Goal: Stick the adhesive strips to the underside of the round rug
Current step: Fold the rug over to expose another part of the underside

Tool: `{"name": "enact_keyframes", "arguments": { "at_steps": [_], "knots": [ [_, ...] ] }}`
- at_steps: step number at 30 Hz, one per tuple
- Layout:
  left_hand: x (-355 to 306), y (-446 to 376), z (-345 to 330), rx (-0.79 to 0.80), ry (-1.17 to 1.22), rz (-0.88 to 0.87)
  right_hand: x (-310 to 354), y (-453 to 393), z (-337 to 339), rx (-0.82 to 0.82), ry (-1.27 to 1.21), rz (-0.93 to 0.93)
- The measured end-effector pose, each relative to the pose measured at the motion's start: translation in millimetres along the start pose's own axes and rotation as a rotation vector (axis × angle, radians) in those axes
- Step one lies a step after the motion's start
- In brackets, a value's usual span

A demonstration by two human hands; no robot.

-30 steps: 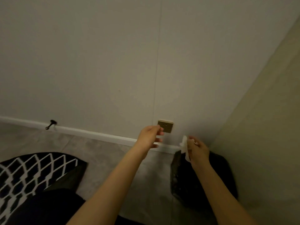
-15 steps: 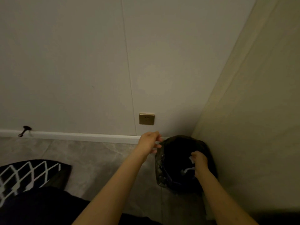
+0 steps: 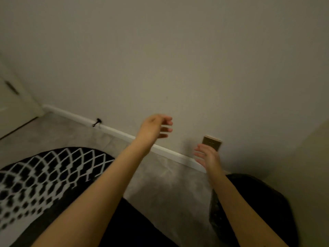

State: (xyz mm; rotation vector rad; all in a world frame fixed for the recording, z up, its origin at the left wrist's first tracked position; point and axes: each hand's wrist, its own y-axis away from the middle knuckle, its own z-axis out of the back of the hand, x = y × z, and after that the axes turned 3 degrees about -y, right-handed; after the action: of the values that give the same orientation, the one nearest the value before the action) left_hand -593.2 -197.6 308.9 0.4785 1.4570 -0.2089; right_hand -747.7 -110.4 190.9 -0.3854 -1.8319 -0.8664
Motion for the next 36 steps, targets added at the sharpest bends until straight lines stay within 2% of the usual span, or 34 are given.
{"name": "enact_keyframes", "arguments": {
  "at_steps": [4, 7, 12, 14, 16, 21, 23, 31, 33, 35, 36],
  "knots": [
    [-31.5, 13.0, 112.7, -0.26, -0.068, -0.113, -2.8, 4.4, -105.0, 0.3, 0.159, 0.051],
    [-23.2, 36.3, 191.7, -0.453, -0.09, -0.064, -17.1, 17.2, -176.5, 0.489, 0.295, 0.057],
    [43.1, 101.9, 314.1, -0.795, -0.046, 0.097, -67.4, 41.0, -287.0, 0.785, 0.582, 0.068],
    [86.1, 140.0, 363.5, -0.939, -0.02, 0.183, -105.5, 52.0, -337.9, 0.953, 0.734, 0.048],
    [119.6, 157.4, 379.2, -0.992, -0.004, 0.263, -116.0, 50.7, -354.5, 1.023, 0.831, 0.05],
    [237.4, 208.9, 430.2, -1.229, 0.056, 0.534, -194.8, 57.6, -421.4, 1.238, 1.115, 0.057],
    [283.0, 224.7, 440.4, -1.279, 0.088, 0.637, -223.5, 59.1, -440.7, 1.29, 1.203, 0.067],
    [424.9, 252.8, 465.6, -1.179, 0.166, 0.814, -354.7, 65.9, -493.5, 1.454, 1.518, 0.153],
    [455.0, 260.7, 466.9, -1.283, 0.2, 0.937, -385.9, 63.0, -501.1, 1.475, 1.604, 0.16],
    [475.2, 267.2, 453.5, -1.468, 0.321, 1.171, -409.0, 59.7, -506.8, 1.48, 1.666, 0.135],
    [483.9, 270.2, 444.4, -1.541, 0.456, 1.311, -422.8, 59.5, -509.8, 1.491, 1.698, 0.121]
  ]
}}
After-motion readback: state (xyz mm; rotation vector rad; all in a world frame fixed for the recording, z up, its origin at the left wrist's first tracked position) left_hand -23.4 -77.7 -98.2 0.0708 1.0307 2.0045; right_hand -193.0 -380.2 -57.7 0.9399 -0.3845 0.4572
